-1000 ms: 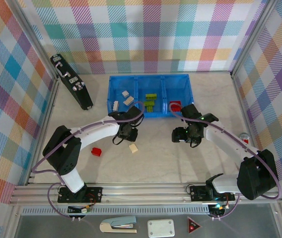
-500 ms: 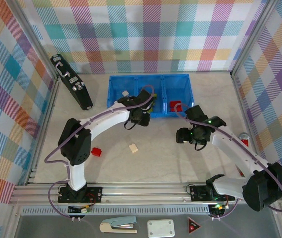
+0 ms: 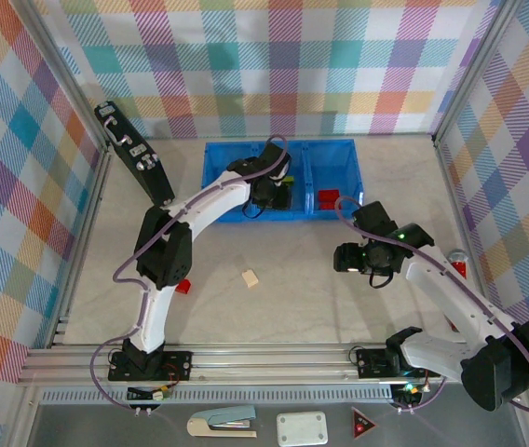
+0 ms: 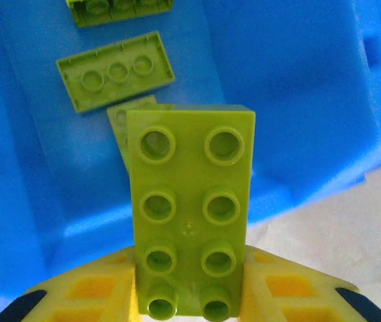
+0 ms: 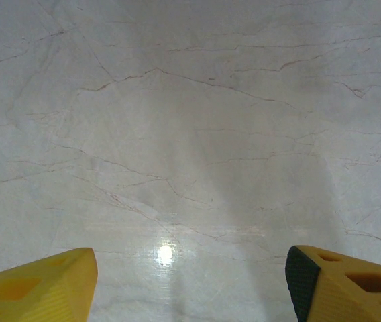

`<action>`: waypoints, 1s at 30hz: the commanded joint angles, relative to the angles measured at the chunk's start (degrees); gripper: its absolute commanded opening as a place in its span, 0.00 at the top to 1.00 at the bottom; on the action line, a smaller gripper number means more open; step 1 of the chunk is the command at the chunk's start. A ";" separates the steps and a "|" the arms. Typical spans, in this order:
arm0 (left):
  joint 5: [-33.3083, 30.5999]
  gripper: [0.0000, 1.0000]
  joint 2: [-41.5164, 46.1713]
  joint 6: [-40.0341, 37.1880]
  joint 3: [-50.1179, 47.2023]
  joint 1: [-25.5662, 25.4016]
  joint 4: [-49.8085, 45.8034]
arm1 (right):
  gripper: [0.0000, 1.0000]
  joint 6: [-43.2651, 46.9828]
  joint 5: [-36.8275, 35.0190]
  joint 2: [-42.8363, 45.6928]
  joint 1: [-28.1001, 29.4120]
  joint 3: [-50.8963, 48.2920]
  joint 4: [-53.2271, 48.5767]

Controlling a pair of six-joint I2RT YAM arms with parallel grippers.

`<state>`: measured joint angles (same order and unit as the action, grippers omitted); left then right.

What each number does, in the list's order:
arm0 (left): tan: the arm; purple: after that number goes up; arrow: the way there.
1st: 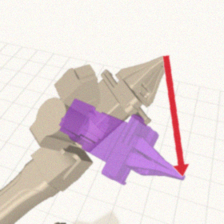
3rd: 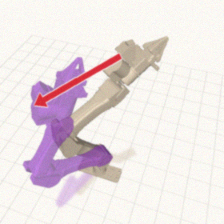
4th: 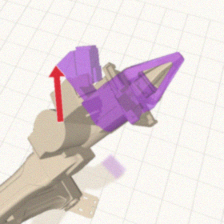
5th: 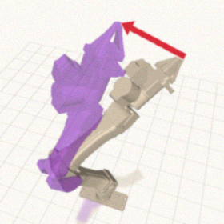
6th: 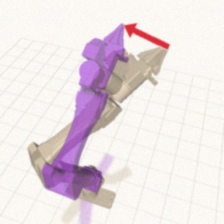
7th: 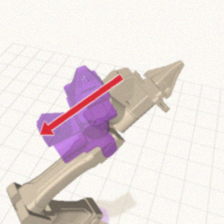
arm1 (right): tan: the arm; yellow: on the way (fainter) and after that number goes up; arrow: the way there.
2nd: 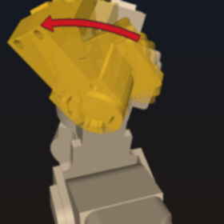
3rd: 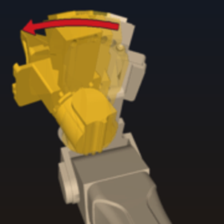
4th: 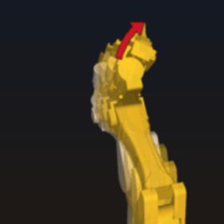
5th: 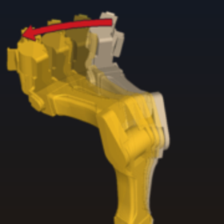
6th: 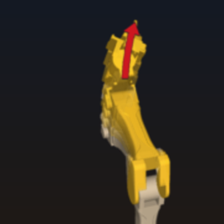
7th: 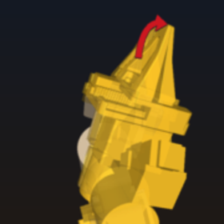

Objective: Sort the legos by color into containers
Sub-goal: Place the lego in the container.

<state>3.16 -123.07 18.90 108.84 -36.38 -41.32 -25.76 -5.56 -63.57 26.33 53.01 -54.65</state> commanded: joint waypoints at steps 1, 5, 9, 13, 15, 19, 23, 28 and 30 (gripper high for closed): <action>4.88 0.67 -3.24 2.24 3.74 0.87 2.57 | 0.25 -0.59 -0.51 0.81 0.39 -0.60 -1.08; 8.90 0.68 -6.73 4.43 5.51 1.91 5.98 | 0.24 -0.43 -0.21 0.73 0.39 -0.72 -1.07; 12.75 0.68 -9.42 6.07 6.43 3.05 9.31 | 0.25 -0.21 0.01 0.55 0.39 -0.89 -0.72; 16.93 0.68 -11.10 7.79 5.53 4.11 13.75 | 0.25 -0.10 0.08 0.27 0.39 -0.80 -0.81; 17.21 0.67 -11.66 7.58 5.50 4.21 14.49 | 0.25 -0.13 0.12 0.42 0.39 -0.82 -0.78; 17.75 0.65 -12.20 7.16 5.28 4.30 15.43 | 0.24 -0.17 0.24 0.55 0.39 -0.85 -0.81; 17.76 0.62 -12.02 7.28 4.81 4.26 15.83 | 0.24 -0.07 0.35 0.38 0.39 -0.89 -0.68; 17.76 0.59 -11.52 7.13 4.76 4.39 14.95 | 0.25 0.08 0.39 0.26 0.35 -0.89 -0.71; 17.67 0.58 -11.25 7.02 4.70 4.39 14.61 | 0.25 -0.07 0.49 0.37 0.39 -0.85 -0.58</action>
<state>19.92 -134.91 25.93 113.43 -32.47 -26.81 -25.74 -5.52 -63.57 26.33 52.80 -54.72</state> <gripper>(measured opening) 0.420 0.755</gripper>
